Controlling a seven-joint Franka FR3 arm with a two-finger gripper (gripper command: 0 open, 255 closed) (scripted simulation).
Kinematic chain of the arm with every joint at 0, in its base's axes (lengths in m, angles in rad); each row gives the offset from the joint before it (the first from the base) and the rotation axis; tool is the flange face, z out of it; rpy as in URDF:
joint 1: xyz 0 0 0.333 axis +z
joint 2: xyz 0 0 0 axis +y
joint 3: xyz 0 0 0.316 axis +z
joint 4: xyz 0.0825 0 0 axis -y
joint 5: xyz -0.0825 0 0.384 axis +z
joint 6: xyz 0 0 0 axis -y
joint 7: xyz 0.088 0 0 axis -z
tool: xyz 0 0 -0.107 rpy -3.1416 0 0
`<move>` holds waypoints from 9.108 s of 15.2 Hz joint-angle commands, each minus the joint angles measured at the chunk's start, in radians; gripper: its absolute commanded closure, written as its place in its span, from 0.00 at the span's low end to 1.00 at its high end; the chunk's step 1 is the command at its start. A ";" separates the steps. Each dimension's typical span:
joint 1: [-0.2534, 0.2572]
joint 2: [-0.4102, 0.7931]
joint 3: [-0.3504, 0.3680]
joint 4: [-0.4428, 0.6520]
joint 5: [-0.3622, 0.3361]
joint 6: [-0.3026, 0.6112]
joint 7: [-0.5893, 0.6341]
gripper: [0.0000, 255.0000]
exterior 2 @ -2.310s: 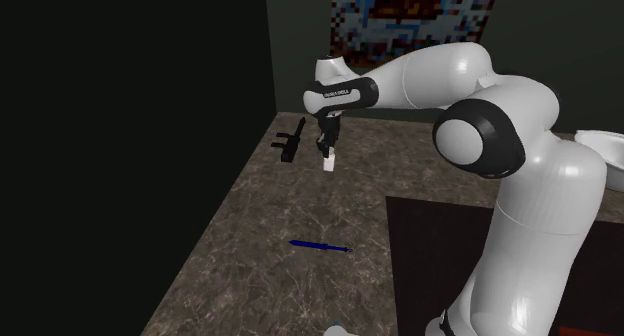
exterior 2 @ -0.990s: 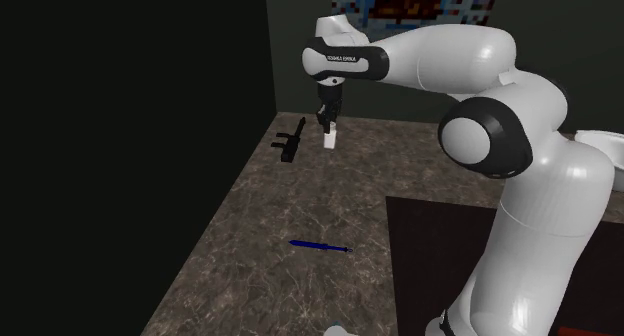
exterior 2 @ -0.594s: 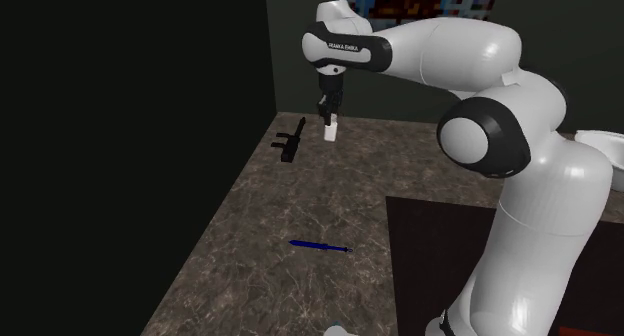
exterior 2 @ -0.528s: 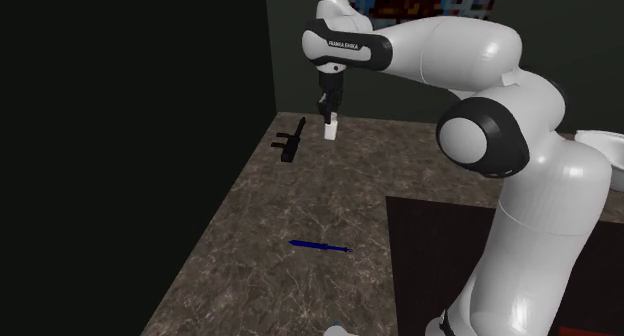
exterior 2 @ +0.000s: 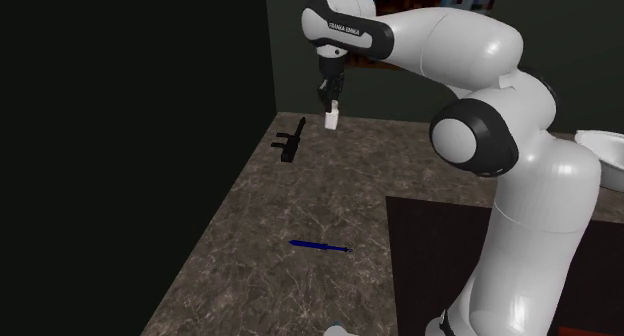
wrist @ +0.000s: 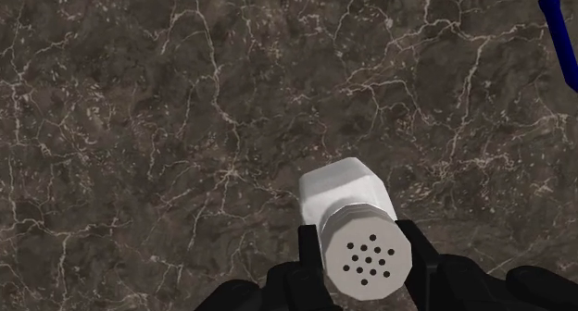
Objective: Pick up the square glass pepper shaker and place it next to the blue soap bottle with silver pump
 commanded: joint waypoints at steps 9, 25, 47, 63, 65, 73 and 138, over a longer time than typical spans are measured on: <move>-0.035 0.096 -0.005 0.279 0.035 -0.187 -0.016 1.00; 0.194 -0.431 0.160 -0.357 -0.114 -0.071 0.338 1.00; 0.358 -0.711 0.532 -0.605 0.018 -0.118 0.866 1.00; 0.448 -0.586 0.862 -0.446 0.119 -0.124 1.293 1.00; 0.453 -0.576 0.881 -0.450 0.121 -0.110 1.316 1.00; 0.462 -0.616 0.880 -0.593 0.139 -0.003 1.301 1.00; 0.478 -0.562 0.976 -1.100 0.169 0.557 1.307 0.00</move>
